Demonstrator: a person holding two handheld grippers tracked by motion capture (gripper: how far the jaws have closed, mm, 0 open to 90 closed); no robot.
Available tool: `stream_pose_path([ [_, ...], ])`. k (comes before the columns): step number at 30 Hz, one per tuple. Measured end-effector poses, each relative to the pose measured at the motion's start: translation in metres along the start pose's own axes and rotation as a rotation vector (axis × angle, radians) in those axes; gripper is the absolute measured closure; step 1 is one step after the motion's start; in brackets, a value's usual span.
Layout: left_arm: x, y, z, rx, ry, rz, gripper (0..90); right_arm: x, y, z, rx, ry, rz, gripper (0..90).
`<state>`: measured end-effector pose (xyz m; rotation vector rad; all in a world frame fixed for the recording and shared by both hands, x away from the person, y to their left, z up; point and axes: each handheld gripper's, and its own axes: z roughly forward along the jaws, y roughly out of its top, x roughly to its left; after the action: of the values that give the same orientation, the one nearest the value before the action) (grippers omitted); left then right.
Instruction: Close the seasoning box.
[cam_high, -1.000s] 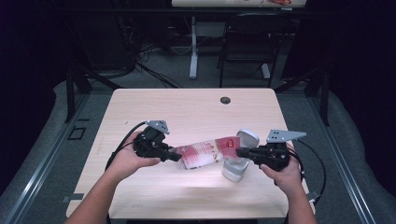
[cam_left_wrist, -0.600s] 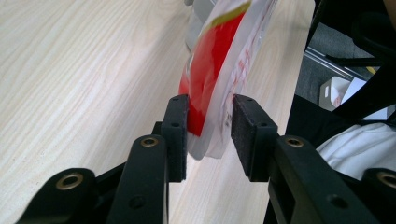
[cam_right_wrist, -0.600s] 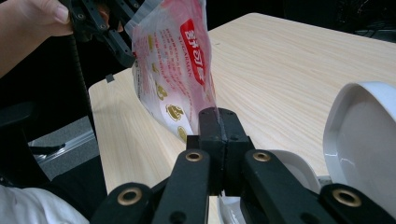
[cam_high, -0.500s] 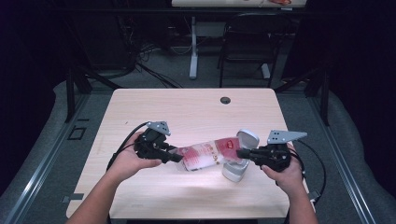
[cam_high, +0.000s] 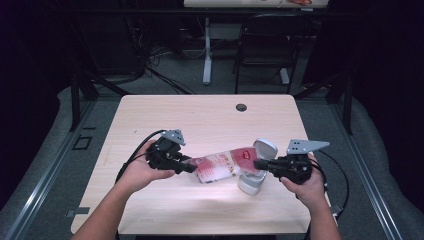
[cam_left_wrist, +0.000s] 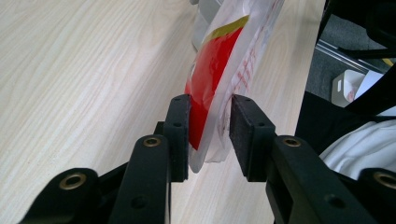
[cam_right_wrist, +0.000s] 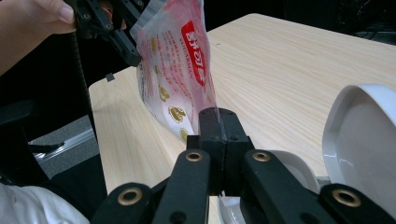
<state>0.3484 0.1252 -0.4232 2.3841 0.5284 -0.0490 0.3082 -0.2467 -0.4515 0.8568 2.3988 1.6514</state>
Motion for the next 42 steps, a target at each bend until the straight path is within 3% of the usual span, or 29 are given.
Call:
stream_pose_path([
  [10, 0.005, -0.017, 0.002, -0.036, -0.001, -0.017, 72.5, 0.005, 0.013, 0.009, 0.051, -0.015, -0.032, 90.0],
  [19, 0.011, -0.034, 0.006, -0.096, -0.016, -0.044, 72.8, 0.013, 0.045, 0.018, 0.172, -0.052, -0.117, 90.0],
  [28, 0.014, -0.044, 0.005, -0.148, -0.016, -0.041, 73.3, 0.021, 0.065, 0.023, 0.236, -0.068, -0.176, 90.0],
  [38, 0.013, -0.056, 0.010, -0.151, -0.007, -0.031, 73.5, 0.029, 0.079, 0.031, 0.303, -0.076, -0.216, 90.0],
  [42, 0.014, -0.060, 0.013, -0.130, -0.005, -0.029, 73.6, 0.035, 0.084, 0.038, 0.337, -0.082, -0.238, 90.0],
])
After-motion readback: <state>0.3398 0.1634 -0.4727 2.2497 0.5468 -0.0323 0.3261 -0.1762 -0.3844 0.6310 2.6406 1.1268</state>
